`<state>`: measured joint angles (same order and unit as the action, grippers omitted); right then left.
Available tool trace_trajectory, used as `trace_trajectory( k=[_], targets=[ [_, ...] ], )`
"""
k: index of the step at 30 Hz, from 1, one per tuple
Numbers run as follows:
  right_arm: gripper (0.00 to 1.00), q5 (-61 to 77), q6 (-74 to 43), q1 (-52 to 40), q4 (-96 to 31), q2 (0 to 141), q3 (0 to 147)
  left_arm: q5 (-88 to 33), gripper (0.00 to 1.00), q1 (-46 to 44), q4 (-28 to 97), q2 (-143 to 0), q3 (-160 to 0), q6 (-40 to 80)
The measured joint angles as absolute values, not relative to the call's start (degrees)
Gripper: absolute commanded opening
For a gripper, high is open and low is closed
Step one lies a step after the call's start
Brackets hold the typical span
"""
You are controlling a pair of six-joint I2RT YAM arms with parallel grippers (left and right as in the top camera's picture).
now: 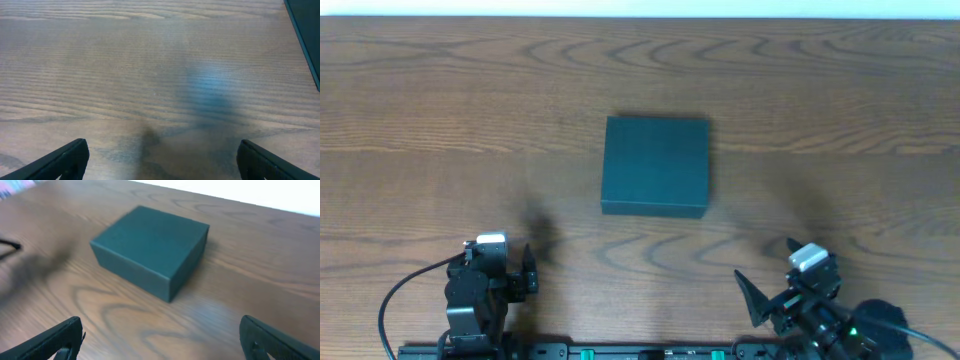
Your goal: Pack container
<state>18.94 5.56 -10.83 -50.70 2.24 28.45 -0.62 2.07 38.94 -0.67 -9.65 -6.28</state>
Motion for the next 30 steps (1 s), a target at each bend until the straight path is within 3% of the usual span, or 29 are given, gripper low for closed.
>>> trace_trajectory(
  k=[16,30],
  targets=[
    [0.99,16.0,8.3,-17.9,-47.3,0.7,11.0,-0.6,0.95,2.1,38.9,-0.6,-9.6,-6.3],
    [0.99,16.1,8.3,-17.9,-46.9,0.7,10.7,-0.6,0.95,2.1,38.9,-0.6,-9.6,-6.3]
  ],
)
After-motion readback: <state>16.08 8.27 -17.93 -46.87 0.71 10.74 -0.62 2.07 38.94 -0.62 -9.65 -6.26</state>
